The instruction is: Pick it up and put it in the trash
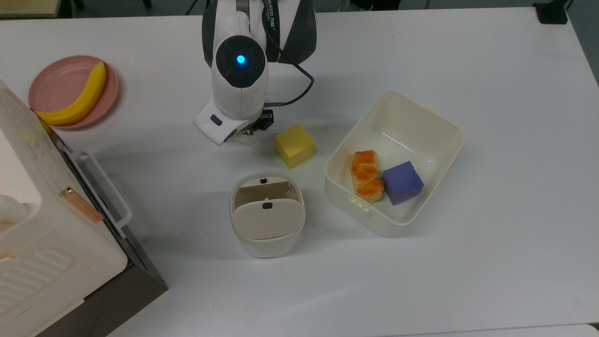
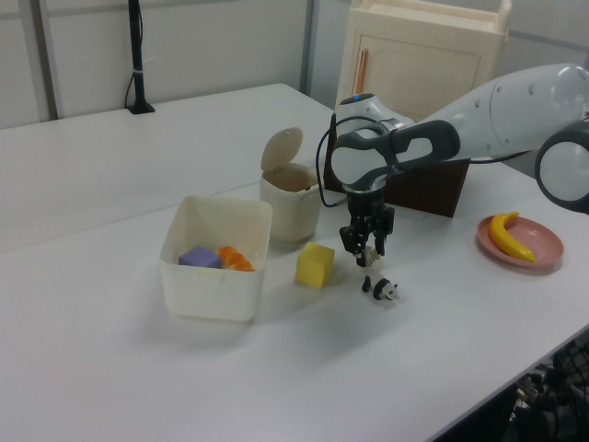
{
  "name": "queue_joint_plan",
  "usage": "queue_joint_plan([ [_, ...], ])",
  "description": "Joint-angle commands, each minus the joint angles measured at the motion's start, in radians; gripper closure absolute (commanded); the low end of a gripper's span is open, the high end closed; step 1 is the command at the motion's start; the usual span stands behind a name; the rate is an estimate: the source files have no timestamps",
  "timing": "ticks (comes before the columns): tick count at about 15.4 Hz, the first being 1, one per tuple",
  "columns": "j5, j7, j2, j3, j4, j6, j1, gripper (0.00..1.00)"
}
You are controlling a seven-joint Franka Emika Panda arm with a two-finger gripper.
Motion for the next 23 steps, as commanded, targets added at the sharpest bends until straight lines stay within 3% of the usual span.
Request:
queue_joint_plan([
  [1,-0.012,-0.053,-0.015,-0.007,-0.011,0.017,-0.003,0.79],
  [3,-0.006,-0.054,-0.030,-0.007,0.009,0.011,-0.003,0.98],
  [4,-0.001,-0.053,-0.047,-0.007,0.035,0.005,-0.002,1.00],
  [6,0.017,-0.045,-0.092,-0.007,0.116,0.004,-0.002,1.00],
  [8,0.094,-0.030,-0.090,-0.008,0.229,0.004,0.001,1.00],
  [10,0.135,0.022,-0.087,-0.008,0.274,0.023,0.007,1.00],
  [14,0.100,0.217,-0.049,-0.002,0.305,0.221,0.038,0.96],
  [15,0.073,0.255,-0.034,-0.003,0.305,0.256,0.047,0.90],
  [16,0.051,0.297,-0.020,-0.004,0.305,0.279,0.047,0.68],
  [17,0.041,0.336,-0.002,-0.004,0.307,0.301,0.049,0.17],
  [18,0.024,0.372,0.012,-0.005,0.307,0.316,0.059,0.00],
  [20,-0.010,0.422,0.023,-0.005,0.305,0.324,0.073,0.00],
  [23,-0.001,0.453,0.005,-0.002,0.304,0.313,0.076,0.00],
])
